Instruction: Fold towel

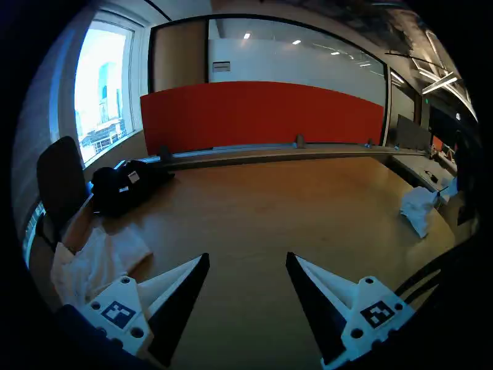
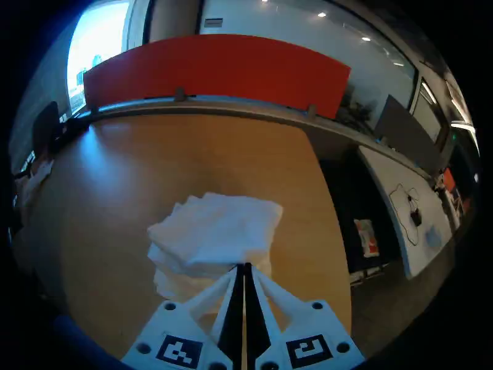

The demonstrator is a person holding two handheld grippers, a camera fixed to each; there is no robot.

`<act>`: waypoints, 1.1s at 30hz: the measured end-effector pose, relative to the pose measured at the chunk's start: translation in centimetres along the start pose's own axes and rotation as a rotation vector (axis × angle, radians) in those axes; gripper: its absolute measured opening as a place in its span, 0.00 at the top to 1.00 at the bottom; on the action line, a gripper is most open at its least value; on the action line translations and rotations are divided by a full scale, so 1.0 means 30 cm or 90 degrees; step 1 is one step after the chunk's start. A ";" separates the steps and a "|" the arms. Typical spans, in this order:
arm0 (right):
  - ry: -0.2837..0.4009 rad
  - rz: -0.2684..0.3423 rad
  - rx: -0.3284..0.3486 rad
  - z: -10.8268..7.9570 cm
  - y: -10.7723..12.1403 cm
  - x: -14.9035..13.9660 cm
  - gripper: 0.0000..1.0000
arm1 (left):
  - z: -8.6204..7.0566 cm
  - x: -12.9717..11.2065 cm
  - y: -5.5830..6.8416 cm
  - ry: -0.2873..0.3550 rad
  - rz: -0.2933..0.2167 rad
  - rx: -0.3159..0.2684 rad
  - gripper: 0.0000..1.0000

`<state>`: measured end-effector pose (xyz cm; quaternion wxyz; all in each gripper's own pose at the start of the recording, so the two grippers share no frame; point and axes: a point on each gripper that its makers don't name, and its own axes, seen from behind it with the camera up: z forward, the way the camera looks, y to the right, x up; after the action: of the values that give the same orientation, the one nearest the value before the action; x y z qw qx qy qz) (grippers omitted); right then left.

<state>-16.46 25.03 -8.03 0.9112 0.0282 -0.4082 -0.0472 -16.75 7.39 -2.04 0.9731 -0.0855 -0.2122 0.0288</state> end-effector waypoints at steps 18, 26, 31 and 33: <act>-0.088 0.035 -0.045 0.103 0.079 -0.165 0.94 | -0.025 -0.018 -0.024 -0.004 0.003 0.012 0.08; -0.116 0.062 -0.062 0.140 0.086 -0.229 0.94 | -0.026 -0.021 -0.031 -0.008 0.005 0.015 0.08; -0.119 0.068 -0.069 0.152 0.089 -0.237 0.94 | -0.023 -0.023 -0.034 -0.010 0.007 0.015 0.08; -0.121 0.068 -0.072 0.154 0.093 -0.239 0.94 | -0.022 -0.023 -0.034 -0.011 0.008 0.015 0.08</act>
<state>-24.50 28.52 -10.02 0.8698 -0.0496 -0.4903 -0.0237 -17.09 6.21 -2.74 0.9719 -0.0749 -0.2197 0.0381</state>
